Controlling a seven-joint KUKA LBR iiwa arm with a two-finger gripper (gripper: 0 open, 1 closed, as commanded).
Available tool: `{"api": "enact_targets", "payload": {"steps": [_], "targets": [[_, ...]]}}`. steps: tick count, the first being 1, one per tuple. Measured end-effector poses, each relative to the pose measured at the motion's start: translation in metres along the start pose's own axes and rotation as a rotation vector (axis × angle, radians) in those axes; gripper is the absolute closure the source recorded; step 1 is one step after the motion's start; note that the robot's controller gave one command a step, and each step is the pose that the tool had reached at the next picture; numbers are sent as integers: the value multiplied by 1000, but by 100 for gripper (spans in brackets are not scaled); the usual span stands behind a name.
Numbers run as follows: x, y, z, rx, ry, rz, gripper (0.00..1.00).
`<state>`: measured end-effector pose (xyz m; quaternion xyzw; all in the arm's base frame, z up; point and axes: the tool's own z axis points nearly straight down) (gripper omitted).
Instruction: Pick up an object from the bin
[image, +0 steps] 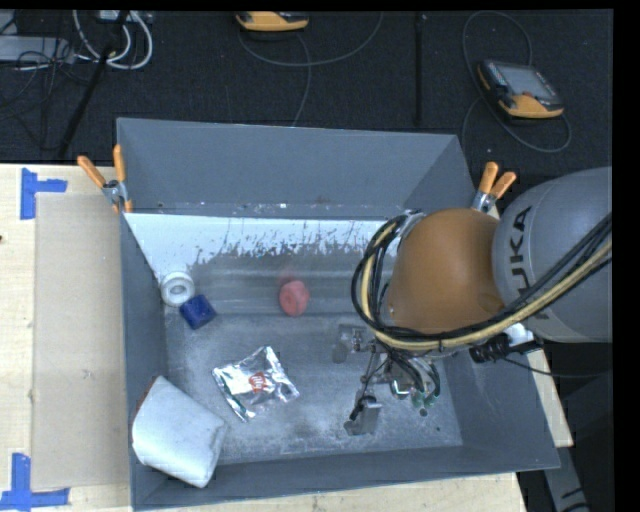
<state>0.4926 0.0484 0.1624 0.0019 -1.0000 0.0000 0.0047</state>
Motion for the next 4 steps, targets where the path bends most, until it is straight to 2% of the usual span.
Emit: {"api": "enact_targets", "payload": {"steps": [1, 2, 3, 4], "targets": [[3, 74, 75, -1, -2, 212, 0], [1, 73, 74, 0, -6, 216, 100], [-9, 61, -64, -3, -17, 212, 100], [11, 55, 25, 3, 0, 262, 100]]}}
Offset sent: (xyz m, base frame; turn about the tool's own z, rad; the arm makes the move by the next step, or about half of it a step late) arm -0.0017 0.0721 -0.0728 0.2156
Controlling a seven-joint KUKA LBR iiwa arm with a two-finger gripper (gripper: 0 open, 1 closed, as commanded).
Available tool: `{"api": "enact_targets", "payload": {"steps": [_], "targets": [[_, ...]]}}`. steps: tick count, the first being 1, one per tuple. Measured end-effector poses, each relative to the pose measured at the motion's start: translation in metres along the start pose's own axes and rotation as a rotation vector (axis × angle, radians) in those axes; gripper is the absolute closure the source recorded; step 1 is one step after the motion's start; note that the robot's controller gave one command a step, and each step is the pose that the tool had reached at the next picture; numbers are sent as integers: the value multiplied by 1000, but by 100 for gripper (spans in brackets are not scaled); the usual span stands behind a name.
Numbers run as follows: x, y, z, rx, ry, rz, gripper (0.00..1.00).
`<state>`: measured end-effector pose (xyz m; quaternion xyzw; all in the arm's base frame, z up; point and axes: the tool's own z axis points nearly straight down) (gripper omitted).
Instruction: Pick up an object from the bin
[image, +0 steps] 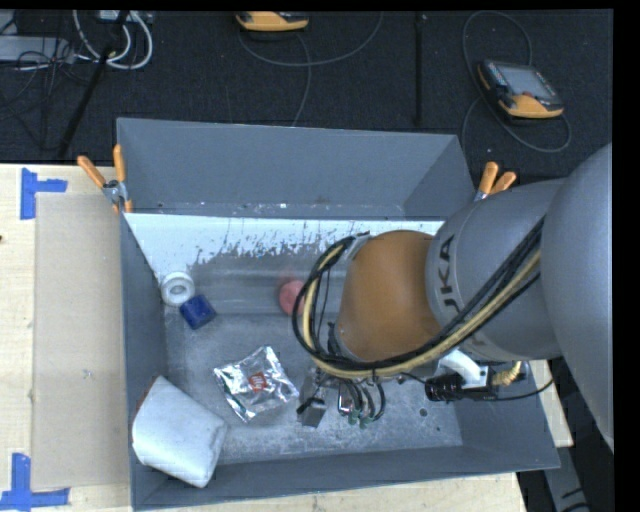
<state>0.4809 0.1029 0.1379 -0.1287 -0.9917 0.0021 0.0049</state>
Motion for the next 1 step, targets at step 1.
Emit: {"api": "enact_targets", "payload": {"steps": [1], "targets": [[-2, 1, -4, -4, -7, 0, 0]]}}
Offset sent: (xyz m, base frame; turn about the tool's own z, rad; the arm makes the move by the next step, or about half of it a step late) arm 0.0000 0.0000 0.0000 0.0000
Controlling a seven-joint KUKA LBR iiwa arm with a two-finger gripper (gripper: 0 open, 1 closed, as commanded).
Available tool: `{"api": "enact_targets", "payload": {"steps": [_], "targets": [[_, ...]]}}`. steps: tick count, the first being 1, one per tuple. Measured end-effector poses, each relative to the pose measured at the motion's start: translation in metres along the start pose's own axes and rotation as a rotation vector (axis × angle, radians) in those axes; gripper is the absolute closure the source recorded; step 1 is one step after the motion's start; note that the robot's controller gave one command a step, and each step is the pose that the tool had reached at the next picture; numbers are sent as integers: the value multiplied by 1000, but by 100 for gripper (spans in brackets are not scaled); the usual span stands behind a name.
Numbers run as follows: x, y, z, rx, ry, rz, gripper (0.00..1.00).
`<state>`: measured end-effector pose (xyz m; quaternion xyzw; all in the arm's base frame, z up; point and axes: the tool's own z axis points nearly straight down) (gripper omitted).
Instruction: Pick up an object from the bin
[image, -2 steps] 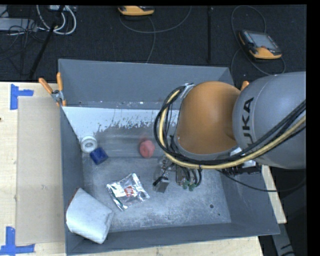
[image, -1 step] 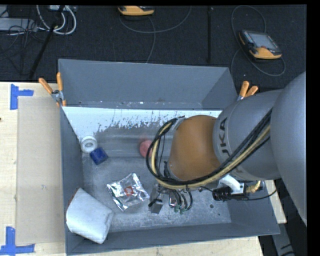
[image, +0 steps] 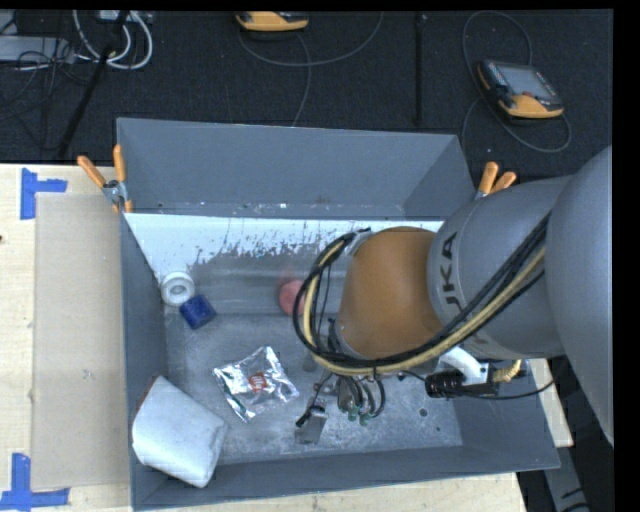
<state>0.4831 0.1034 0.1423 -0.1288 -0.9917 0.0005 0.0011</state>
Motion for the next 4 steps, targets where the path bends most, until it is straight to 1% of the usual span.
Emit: {"api": "enact_targets", "payload": {"steps": [1, 2, 3, 4], "targets": [[0, 0, 0, 0, 0, 1, 100], [0, 0, 0, 0, 0, 1, 0], [-41, 43, 76, -1, -1, 38, 0], [-41, 42, 72, -1, -1, 38, 100]]}}
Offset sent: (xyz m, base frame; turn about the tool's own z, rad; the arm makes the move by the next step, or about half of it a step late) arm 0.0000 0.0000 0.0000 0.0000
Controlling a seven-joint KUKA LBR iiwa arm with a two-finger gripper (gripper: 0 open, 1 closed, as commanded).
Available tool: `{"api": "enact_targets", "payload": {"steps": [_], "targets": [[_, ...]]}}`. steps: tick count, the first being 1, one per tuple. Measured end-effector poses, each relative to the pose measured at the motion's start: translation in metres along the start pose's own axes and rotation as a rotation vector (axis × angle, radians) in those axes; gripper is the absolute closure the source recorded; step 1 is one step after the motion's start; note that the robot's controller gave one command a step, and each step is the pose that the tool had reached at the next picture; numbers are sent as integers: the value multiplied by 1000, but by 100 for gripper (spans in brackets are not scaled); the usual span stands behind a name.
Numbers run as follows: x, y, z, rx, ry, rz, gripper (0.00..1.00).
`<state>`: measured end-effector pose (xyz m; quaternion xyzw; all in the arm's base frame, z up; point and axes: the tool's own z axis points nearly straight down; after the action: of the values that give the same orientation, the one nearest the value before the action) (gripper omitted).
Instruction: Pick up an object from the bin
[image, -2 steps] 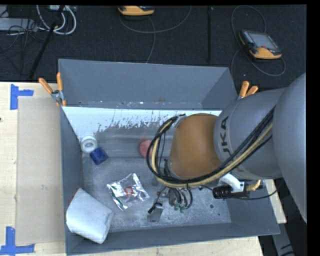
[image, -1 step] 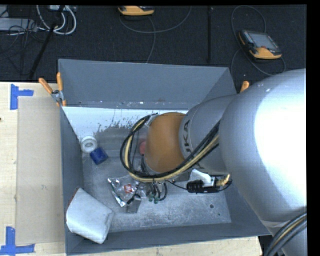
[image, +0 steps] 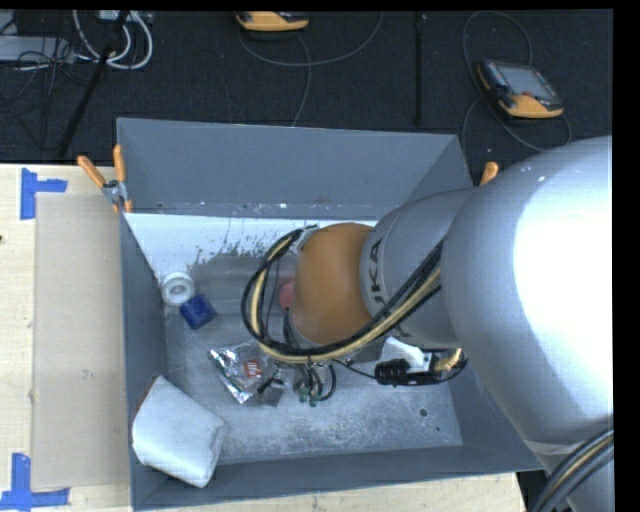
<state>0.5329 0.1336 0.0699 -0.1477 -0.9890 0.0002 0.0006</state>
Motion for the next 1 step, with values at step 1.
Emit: {"api": "enact_targets", "payload": {"steps": [1], "targets": [[17, -1, -102, -4, -6, 51, 100]]}}
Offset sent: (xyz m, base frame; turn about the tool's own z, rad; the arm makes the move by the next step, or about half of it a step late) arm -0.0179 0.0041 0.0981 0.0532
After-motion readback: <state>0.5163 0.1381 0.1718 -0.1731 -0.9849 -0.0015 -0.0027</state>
